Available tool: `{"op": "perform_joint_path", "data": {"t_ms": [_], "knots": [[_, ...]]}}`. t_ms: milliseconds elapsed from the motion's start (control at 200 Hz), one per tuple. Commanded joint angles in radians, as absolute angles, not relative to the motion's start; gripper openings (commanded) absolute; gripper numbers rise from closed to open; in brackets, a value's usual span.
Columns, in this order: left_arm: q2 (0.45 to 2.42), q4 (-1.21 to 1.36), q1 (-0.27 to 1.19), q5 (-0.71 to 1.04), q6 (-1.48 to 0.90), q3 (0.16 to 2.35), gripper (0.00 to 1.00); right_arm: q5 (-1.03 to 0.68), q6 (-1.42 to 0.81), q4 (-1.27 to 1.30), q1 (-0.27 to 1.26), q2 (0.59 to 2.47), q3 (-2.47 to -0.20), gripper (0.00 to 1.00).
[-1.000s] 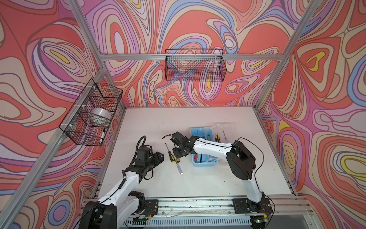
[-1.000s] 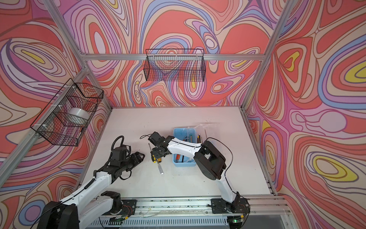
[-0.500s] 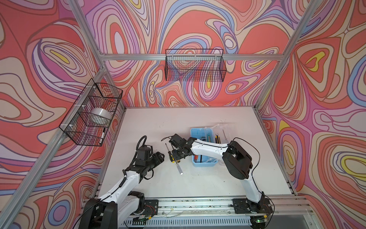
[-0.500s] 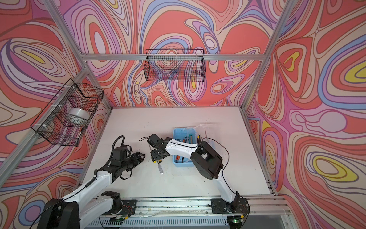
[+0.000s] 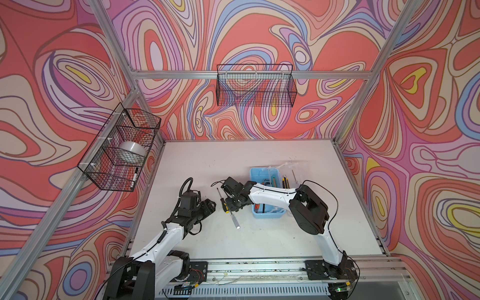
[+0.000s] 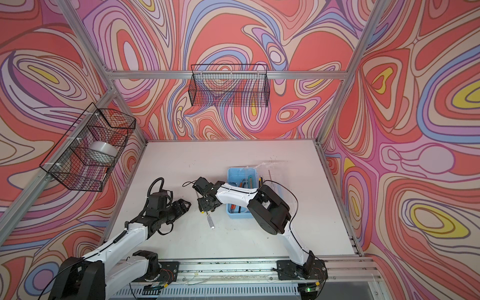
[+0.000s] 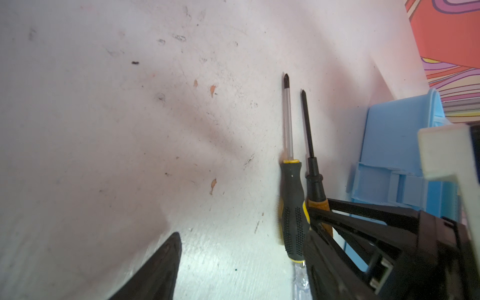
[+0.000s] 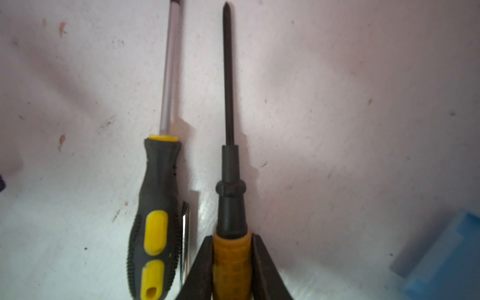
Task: Pack the tool kit
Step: 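Lower the right gripper around the yellow-handled screwdriver, then close the right gripper on the yellow-handled screwdriver and lift it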
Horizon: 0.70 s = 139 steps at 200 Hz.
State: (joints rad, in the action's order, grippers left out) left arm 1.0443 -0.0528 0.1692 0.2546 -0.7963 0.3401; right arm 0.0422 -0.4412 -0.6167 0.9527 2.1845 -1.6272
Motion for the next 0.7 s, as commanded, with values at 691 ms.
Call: {"op": "perform_joint_path", "data": {"t_ms": [691], "knots": [[1.029,-0.041,0.163,0.258,-0.782,0.337,0.74,0.319,-0.406,-0.757,0.9,1.753,-1.502,0.0]]}}
